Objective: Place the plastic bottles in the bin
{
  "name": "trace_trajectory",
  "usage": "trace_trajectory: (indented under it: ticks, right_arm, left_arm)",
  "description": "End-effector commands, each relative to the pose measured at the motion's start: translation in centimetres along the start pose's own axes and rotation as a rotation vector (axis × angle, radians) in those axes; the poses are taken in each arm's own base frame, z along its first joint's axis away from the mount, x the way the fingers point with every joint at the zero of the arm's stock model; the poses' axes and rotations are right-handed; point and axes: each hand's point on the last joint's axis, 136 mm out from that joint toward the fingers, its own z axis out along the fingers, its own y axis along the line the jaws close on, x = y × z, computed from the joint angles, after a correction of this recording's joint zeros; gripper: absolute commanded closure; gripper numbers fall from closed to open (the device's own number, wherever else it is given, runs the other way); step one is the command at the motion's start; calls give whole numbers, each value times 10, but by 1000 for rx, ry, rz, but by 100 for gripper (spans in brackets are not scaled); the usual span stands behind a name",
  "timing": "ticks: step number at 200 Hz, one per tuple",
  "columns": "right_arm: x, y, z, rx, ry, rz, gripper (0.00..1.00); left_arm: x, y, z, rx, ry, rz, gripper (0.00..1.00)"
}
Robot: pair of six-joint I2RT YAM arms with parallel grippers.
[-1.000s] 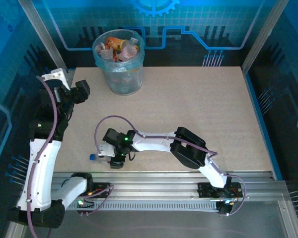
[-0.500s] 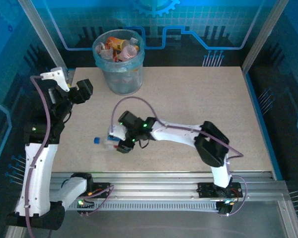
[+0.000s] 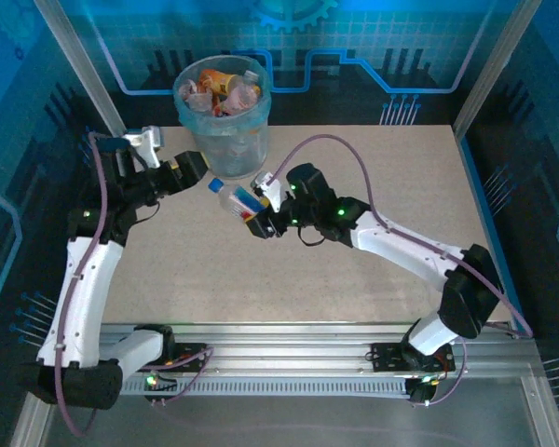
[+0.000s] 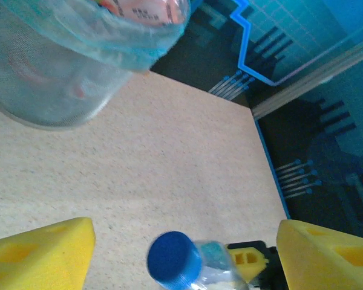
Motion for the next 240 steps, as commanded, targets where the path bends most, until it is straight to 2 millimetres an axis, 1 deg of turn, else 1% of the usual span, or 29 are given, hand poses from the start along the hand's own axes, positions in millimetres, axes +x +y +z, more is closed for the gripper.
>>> trace_trajectory:
  ticks: [1, 53, 67, 87, 95, 110, 115, 125, 131, 141, 146, 159, 169, 185, 197, 215, 230, 240]
  right_arm:
    - [-21, 16, -12, -49, -96, 15, 59]
    - [-27, 26, -19, -63, -124, 17, 58]
    - [-27, 27, -20, -66, -127, 15, 58]
    - [-28, 27, -20, -57, -125, 8, 58]
    - [-27, 27, -20, -52, -121, 6, 58]
    - [-27, 24, -20, -32, -120, 6, 57]
    - [-28, 23, -21, -24, -121, 8, 57]
    - [-29, 22, -21, -17, -124, 9, 57]
    - [-30, 21, -22, -13, -128, 9, 57]
    - [-32, 22, -21, -20, -132, 7, 58]
    - [-33, 23, -21, -23, -132, 7, 57]
    - [-36, 23, -19, -30, -136, 5, 57]
    - [-37, 24, -17, -35, -134, 4, 57]
    - [-39, 23, -15, -30, -132, 6, 57]
    - [-40, 22, -15, -26, -131, 2, 55]
    - [-37, 17, -12, 11, -121, -6, 51]
    - [-35, 11, -11, 48, -113, -7, 47]
    - [-36, 8, -11, 68, -113, -7, 43]
  left_arm:
    - [11, -17, 9, 96, 59, -16, 23]
    - [32, -32, 23, 133, 143, 23, 36]
    - [36, -33, 25, 138, 158, 27, 45]
    - [38, -35, 25, 142, 164, 30, 63]
    - [39, -35, 25, 142, 163, 29, 66]
    - [37, -36, 25, 142, 160, 27, 65]
    - [37, -36, 25, 139, 159, 26, 61]
    - [36, -37, 24, 140, 159, 25, 47]
    - [36, -37, 24, 140, 161, 24, 43]
    - [36, -37, 24, 141, 161, 23, 43]
    - [36, -37, 24, 142, 162, 24, 45]
    - [37, -37, 24, 144, 164, 26, 55]
    - [37, -37, 25, 142, 163, 28, 65]
    - [35, -38, 24, 148, 156, 42, 84]
    - [33, -38, 24, 143, 144, 52, 94]
    - [25, -38, 23, 129, 113, 61, 100]
    - [18, -39, 22, 115, 85, 65, 100]
    - [12, -40, 22, 109, 67, 71, 100]
